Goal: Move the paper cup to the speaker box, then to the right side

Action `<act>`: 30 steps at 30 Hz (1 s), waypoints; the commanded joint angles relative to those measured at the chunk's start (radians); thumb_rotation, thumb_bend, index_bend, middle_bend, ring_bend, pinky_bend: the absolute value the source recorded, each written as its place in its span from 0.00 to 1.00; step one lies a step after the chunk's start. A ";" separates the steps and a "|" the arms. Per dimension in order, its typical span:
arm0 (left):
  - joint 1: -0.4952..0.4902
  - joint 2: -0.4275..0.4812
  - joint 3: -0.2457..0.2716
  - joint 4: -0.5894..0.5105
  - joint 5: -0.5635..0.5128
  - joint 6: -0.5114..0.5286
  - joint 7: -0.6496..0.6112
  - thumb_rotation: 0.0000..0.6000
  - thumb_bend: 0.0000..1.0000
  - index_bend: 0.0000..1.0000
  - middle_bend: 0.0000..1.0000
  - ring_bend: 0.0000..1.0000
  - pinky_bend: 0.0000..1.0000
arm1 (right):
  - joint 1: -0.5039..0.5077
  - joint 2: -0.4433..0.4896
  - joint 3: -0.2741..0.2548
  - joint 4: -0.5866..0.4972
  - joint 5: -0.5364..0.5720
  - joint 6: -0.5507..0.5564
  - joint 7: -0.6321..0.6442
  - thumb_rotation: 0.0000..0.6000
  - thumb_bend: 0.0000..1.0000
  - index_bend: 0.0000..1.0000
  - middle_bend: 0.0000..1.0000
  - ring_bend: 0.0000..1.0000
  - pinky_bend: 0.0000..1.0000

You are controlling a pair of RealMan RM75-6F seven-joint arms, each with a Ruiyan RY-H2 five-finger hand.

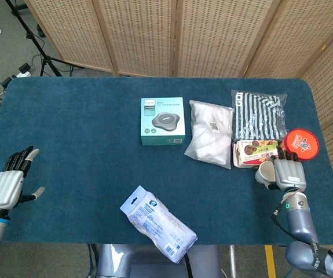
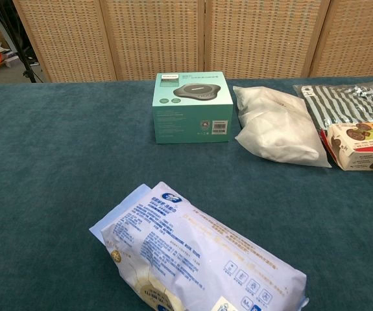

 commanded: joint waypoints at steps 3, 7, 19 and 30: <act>0.000 0.000 0.001 -0.001 0.000 -0.002 0.002 1.00 0.23 0.00 0.00 0.00 0.00 | -0.005 -0.006 0.005 0.002 -0.008 -0.004 0.004 1.00 0.35 0.31 0.00 0.00 0.00; 0.000 0.001 0.001 -0.003 0.000 -0.002 0.003 1.00 0.23 0.00 0.00 0.00 0.00 | -0.008 -0.011 0.009 0.004 -0.013 -0.008 0.003 1.00 0.35 0.31 0.00 0.00 0.00; 0.000 0.006 0.000 -0.007 -0.004 -0.003 0.003 1.00 0.23 0.00 0.00 0.00 0.00 | -0.021 -0.021 0.017 0.024 -0.028 -0.035 0.025 1.00 0.26 0.31 0.00 0.00 0.00; 0.001 0.008 0.001 -0.010 -0.002 -0.001 0.002 1.00 0.23 0.00 0.00 0.00 0.00 | -0.027 -0.032 0.017 0.041 -0.028 -0.044 0.018 1.00 0.26 0.31 0.00 0.00 0.00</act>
